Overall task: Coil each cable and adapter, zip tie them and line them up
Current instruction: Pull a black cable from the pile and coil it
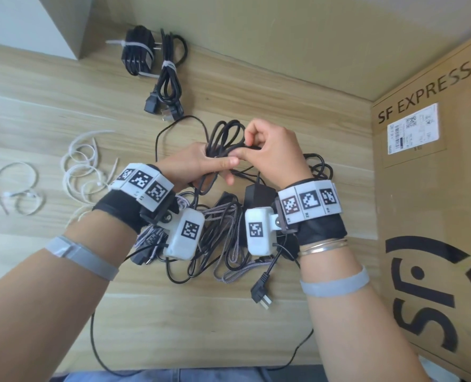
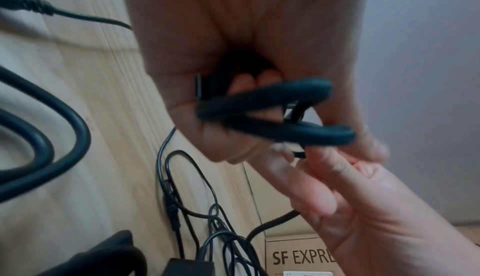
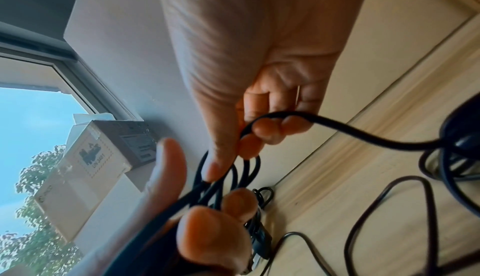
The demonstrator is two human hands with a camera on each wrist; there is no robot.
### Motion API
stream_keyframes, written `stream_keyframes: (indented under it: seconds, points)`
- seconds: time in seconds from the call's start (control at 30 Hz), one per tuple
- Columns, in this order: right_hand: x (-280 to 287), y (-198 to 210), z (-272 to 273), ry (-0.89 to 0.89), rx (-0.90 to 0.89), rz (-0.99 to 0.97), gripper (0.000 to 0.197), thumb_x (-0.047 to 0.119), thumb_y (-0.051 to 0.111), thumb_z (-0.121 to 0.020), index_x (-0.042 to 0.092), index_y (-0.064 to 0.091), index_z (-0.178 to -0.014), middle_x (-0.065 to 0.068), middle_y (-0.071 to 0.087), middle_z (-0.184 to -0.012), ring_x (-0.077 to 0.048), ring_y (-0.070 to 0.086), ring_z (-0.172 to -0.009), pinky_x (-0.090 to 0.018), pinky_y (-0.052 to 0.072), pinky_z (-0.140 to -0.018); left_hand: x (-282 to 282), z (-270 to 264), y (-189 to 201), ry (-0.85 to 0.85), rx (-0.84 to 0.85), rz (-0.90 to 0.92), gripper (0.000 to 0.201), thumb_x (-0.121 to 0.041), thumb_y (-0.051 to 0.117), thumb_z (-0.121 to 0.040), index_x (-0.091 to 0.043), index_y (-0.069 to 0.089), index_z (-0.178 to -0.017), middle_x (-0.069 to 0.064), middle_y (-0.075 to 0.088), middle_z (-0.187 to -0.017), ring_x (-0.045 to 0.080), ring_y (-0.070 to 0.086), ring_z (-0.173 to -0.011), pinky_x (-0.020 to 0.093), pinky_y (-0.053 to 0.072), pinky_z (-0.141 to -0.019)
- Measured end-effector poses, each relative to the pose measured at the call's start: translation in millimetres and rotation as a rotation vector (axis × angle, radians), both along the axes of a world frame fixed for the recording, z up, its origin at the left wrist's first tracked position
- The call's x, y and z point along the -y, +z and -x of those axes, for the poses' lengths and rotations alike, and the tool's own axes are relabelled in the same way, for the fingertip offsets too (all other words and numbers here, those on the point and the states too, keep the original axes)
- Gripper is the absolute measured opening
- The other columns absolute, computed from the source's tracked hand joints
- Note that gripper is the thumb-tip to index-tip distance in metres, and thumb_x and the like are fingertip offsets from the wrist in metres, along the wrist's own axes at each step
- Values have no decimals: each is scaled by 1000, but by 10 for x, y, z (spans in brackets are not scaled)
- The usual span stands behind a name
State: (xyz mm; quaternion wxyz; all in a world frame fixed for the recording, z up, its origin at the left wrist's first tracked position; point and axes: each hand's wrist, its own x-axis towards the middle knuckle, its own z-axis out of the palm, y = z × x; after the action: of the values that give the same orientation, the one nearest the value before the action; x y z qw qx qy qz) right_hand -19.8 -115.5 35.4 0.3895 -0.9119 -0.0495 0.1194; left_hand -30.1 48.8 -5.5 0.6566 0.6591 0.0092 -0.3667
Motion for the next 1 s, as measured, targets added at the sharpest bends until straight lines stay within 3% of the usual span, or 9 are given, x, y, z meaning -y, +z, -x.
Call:
stream_keyframes:
  seconds: [0.1, 0.2, 0.27, 0.43, 0.53, 0.63, 0.7, 0.83, 1.0]
  points:
    - [4, -44, 11, -44, 36, 33, 34, 28, 81, -66, 16, 49, -70, 0, 54, -60, -6, 37, -51, -19, 33, -52, 26, 1, 37, -29, 32, -38, 15, -21, 59, -87, -12, 55, -76, 0, 66, -57, 19, 43, -46, 19, 35, -36]
    - [29, -63, 32, -82, 35, 31, 23, 28, 77, -74, 18, 57, -76, -2, 64, -66, -7, 51, -55, -18, 42, -59, 1, 4, 18, 39, 41, 31, 12, -10, 50, -92, -7, 54, -81, -1, 63, -52, 12, 65, -59, 19, 55, -62]
    - [85, -62, 46, -91, 15, 62, 11, 27, 70, -82, 20, 62, -81, -2, 67, -71, -11, 58, -64, -20, 46, -67, -33, -6, 17, 128, 67, 73, 14, -8, 48, -93, -10, 50, -79, -5, 54, -47, 10, 59, -51, 21, 55, -60]
    - [208, -138, 87, -27, -27, 215, 18, 25, 53, -92, 16, 67, -85, 3, 67, -73, -14, 59, -69, -29, 48, -72, -105, -95, -23, 375, 116, 121, 25, -11, 43, -97, -17, 40, -73, -11, 38, -45, 7, 35, -41, 19, 38, -44]
    - [141, -166, 100, -51, 127, 241, 23, 23, 50, -93, 10, 62, -78, -6, 64, -66, -23, 55, -61, -34, 45, -61, -39, -103, -66, 416, 148, 87, 25, -13, 45, -97, -16, 39, -72, -10, 38, -45, 10, 36, -42, 22, 38, -48]
    - [0, -138, 121, -107, 286, 220, 24, 22, 51, -93, 9, 57, -74, -4, 54, -56, -24, 46, -54, -33, 30, -52, 35, -89, -86, 392, 241, -1, 27, -19, 51, -94, -15, 42, -69, -8, 44, -42, 14, 44, -46, 27, 41, -52]
    - [-111, -128, 150, -113, 335, 211, 24, 20, 52, -92, 9, 56, -71, 0, 46, -53, -22, 41, -51, -28, 26, -51, 83, -84, -51, 363, 322, -65, 30, -24, 53, -93, -15, 44, -65, -7, 49, -43, 12, 50, -48, 20, 41, -50]
    - [-288, -157, 208, -41, 339, 201, 20, 13, 48, -89, 7, 64, -80, -9, 62, -60, -31, 54, -56, -33, 39, -50, 192, -70, -2, 333, 320, 39, 30, -28, 57, -90, -13, 46, -66, -11, 50, -49, 1, 46, -47, 12, 38, -49]
    - [-303, -130, 146, 84, 261, 247, 19, 17, 48, -90, 8, 65, -85, -10, 68, -70, -33, 62, -67, -38, 48, -59, 139, -19, -68, 308, 306, 99, 33, -46, 55, -83, -20, 51, -63, -11, 51, -47, 3, 47, -46, 19, 40, -51]
